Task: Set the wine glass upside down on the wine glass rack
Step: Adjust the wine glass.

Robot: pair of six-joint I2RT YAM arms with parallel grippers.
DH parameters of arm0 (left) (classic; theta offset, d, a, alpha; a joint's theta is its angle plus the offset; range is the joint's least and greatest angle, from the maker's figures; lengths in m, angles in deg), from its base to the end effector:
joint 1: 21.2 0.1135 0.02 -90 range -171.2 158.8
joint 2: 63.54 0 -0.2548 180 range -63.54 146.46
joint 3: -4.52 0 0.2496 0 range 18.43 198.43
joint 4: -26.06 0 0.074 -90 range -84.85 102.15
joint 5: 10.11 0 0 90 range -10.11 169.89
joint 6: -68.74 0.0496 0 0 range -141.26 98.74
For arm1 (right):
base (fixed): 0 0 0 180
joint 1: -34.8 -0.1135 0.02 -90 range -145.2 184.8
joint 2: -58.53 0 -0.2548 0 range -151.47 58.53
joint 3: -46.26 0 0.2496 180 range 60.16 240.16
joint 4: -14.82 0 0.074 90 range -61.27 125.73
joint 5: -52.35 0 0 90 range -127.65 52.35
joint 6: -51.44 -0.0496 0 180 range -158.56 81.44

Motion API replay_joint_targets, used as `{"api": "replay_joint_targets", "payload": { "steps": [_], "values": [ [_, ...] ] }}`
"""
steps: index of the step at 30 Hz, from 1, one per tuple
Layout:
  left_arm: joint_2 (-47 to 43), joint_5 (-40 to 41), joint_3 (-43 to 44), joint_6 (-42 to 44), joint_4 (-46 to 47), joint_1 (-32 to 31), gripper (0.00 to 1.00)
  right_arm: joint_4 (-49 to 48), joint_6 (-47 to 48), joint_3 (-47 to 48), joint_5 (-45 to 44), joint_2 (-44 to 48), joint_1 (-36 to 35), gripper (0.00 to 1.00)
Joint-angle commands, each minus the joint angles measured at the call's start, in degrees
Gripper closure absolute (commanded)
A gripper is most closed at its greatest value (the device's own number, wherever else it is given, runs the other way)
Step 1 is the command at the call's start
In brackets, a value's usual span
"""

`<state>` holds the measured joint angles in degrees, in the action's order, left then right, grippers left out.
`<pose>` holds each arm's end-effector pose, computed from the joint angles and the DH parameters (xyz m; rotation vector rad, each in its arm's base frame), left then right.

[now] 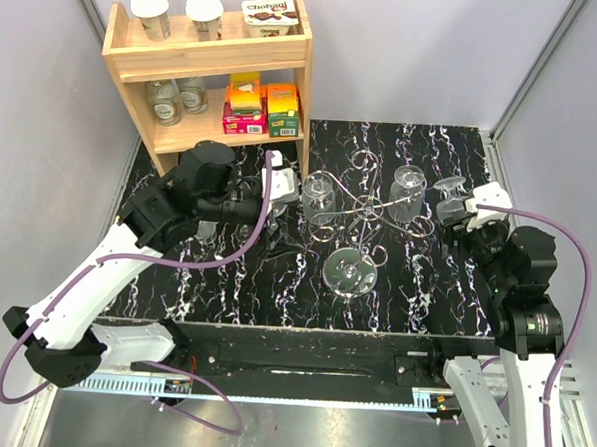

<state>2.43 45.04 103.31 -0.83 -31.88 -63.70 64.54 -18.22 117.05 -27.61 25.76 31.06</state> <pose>0.1503 -0.1762 0.4328 1.3756 1.4882 -0.8540 0.1218 0.0166 0.3802 -0.4923 1.7024 -0.0541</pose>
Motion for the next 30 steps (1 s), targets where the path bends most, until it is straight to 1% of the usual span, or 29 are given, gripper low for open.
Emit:
{"api": "replay_joint_targets", "payload": {
  "steps": [1,5,11,16,23,27,30],
  "values": [
    [-1.55,-2.77,-0.86,-3.20,4.57,0.14,0.01,-6.72,-0.12,5.34,-0.81,-0.19,-0.12,1.00],
    [-1.46,-2.85,-1.03,-3.46,5.09,0.22,0.01,-4.53,1.28,8.15,-2.04,0.43,0.23,1.00],
    [-1.11,-6.81,-1.65,-5.66,6.06,0.66,0.01,-1.28,2.25,11.67,-0.91,2.54,0.67,1.00],
    [-2.08,-6.99,-1.12,-5.31,5.80,2.59,0.01,3.03,0.67,14.57,8.39,2.28,0.85,1.00],
    [-2.69,-8.30,-2.44,-3.73,5.45,3.30,0.01,9.01,1.02,17.64,27.90,0.87,0.41,1.00],
    [-2.96,-8.13,-2.53,-2.76,5.18,3.74,0.01,11.20,0.75,21.15,33.02,0.43,0.41,1.00],
    [-3.13,-8.57,-2.79,-2.50,5.10,4.00,0.01,14.97,1.89,24.49,37.75,0.26,0.50,1.00]
  ]
}}
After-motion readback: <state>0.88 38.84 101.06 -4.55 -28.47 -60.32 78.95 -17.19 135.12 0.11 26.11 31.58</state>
